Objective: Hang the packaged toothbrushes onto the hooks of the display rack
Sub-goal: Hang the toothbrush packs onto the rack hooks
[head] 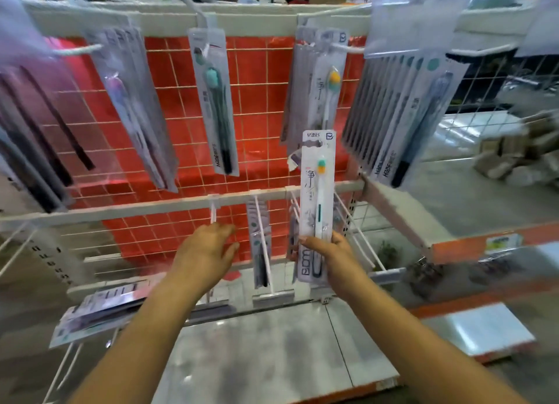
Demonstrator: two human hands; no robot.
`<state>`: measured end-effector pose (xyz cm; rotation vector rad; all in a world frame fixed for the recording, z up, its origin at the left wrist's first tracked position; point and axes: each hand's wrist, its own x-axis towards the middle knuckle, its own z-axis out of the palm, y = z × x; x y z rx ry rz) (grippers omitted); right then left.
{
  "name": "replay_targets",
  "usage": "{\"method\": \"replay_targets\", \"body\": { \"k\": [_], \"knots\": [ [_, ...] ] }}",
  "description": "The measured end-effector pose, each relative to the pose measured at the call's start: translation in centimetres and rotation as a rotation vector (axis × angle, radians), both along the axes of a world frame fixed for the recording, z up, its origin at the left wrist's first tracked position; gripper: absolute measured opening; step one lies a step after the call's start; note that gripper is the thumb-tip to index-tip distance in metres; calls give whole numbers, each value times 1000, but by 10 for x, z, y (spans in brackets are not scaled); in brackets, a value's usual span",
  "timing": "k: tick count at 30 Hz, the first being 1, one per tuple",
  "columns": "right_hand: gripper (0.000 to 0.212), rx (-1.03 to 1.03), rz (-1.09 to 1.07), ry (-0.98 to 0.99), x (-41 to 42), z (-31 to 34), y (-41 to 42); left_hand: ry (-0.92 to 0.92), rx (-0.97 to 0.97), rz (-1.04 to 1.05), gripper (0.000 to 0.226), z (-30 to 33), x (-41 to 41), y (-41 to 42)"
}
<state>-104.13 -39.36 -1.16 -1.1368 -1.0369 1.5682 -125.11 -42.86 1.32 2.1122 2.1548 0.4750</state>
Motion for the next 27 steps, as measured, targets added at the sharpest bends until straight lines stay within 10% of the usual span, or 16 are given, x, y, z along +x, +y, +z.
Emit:
{"method": "replay_targets", "body": {
  "k": [27],
  "knots": [
    [21, -5, 28, 53, 136, -24, 28, -80, -37, 44, 36, -34, 105, 6]
  ]
}}
